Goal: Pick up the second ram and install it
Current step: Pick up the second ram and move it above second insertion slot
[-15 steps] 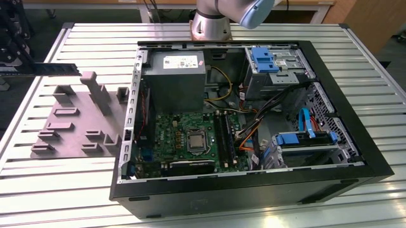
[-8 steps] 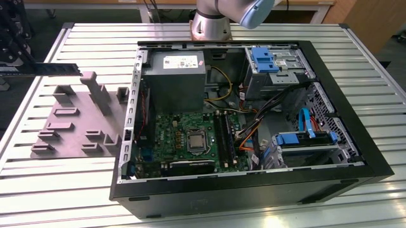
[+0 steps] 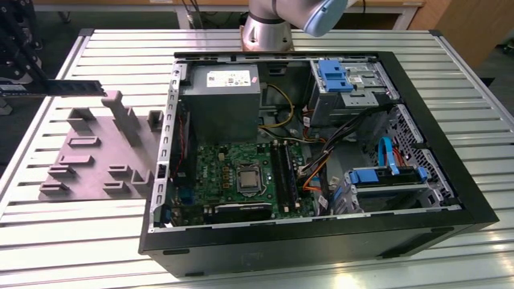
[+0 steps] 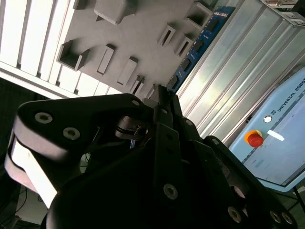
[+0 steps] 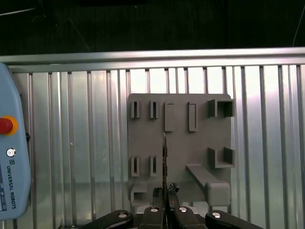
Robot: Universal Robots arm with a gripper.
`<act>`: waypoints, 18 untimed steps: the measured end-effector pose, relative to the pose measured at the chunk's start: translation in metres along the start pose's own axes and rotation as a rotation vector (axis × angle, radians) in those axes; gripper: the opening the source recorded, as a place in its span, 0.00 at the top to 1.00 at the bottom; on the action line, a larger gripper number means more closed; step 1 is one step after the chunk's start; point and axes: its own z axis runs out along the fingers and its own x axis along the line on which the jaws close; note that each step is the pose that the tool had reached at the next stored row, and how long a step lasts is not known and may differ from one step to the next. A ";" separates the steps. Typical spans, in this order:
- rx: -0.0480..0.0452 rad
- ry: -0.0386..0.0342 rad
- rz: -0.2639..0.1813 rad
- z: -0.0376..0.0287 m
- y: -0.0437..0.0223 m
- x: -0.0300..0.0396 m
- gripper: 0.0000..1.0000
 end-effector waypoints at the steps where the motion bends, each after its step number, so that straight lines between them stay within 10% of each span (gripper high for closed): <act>1: -0.0001 0.0001 0.000 -0.0001 -0.0004 0.0000 0.86; 18: -0.0001 0.0001 0.000 -0.0001 -0.0064 -0.0004 0.86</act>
